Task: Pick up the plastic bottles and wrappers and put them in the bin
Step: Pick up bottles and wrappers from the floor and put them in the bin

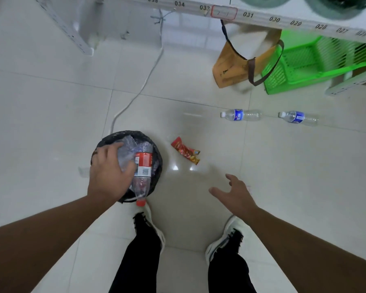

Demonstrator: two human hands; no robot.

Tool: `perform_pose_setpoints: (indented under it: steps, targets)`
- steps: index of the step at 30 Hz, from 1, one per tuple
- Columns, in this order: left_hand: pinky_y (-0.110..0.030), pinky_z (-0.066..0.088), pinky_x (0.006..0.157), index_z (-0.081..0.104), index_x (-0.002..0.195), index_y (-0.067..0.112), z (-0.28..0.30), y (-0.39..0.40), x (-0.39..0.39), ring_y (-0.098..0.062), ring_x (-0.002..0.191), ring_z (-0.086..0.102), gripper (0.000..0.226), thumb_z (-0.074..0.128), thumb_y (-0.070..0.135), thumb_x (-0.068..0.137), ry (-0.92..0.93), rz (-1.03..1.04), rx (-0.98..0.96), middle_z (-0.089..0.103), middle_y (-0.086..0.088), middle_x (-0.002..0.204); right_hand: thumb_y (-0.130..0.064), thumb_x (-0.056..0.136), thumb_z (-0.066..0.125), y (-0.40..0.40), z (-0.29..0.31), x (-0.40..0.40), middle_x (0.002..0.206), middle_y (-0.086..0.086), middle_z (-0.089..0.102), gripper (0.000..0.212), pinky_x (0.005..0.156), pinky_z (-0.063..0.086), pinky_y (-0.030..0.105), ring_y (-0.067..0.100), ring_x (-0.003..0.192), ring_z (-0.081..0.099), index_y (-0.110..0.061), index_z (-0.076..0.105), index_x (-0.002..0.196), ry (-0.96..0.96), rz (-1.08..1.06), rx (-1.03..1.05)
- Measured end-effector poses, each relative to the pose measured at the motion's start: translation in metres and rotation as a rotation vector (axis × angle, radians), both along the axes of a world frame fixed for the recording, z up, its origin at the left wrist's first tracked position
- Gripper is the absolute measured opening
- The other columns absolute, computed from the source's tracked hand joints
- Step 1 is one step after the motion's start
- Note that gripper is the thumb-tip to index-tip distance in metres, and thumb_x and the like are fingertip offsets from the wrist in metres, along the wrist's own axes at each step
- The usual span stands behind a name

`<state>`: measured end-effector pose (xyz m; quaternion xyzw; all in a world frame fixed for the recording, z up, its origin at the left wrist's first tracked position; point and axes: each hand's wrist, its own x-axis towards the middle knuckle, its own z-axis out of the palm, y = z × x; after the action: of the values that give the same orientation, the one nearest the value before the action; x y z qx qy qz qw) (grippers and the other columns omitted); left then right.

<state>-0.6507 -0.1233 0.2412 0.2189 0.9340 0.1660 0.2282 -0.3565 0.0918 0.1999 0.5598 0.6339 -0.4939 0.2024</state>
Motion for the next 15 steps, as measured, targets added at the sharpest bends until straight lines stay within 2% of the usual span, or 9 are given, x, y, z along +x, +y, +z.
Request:
perform_pose_setpoints:
  steps: [4, 7, 11, 15]
  targets:
    - [-0.056, 0.041, 0.113, 0.052, 0.148, 0.023, 0.003, 0.025, 0.023, -0.039, 0.133, 0.049, 0.069, 0.049, 0.057, 0.088, 0.013, -0.048, -0.012, 0.054, -0.014, 0.146, -0.073, 0.067, 0.076, 0.027, 0.007, 0.023, 0.161, 0.008, 0.043, 0.113, 0.120, 0.041, 0.051, 0.025, 0.151, 0.041, -0.029, 0.038, 0.163, 0.035, -0.038, -0.019]
    - [-0.053, 0.041, 0.115, 0.049, 0.150, 0.027, 0.008, 0.043, 0.038, -0.032, 0.137, 0.047, 0.067, 0.052, 0.057, 0.090, 0.021, -0.090, -0.041, 0.053, -0.009, 0.147, -0.073, 0.067, 0.076, 0.047, 0.008, 0.035, 0.161, 0.007, 0.043, 0.112, 0.119, 0.042, 0.054, 0.028, 0.151, 0.041, -0.030, 0.038, 0.163, 0.066, -0.029, -0.023]
    - [-0.055, 0.044, 0.112, 0.050, 0.149, 0.024, 0.015, 0.069, 0.067, -0.036, 0.135, 0.048, 0.070, 0.054, 0.054, 0.086, 0.027, -0.077, -0.045, 0.051, -0.009, 0.147, -0.065, 0.074, 0.083, 0.075, 0.004, 0.057, 0.161, 0.010, 0.045, 0.107, 0.115, 0.046, 0.046, 0.027, 0.148, 0.048, -0.026, 0.039, 0.163, 0.115, -0.012, -0.027]
    - [-0.051, 0.042, 0.112, 0.054, 0.148, 0.018, -0.001, 0.097, 0.104, -0.036, 0.130, 0.052, 0.063, 0.069, 0.038, 0.090, 0.017, -0.100, -0.069, 0.055, -0.011, 0.143, -0.059, 0.075, 0.086, 0.090, 0.003, 0.094, 0.157, 0.014, 0.048, 0.106, 0.103, 0.046, 0.037, 0.028, 0.142, 0.053, -0.022, 0.039, 0.163, 0.076, -0.040, -0.052]
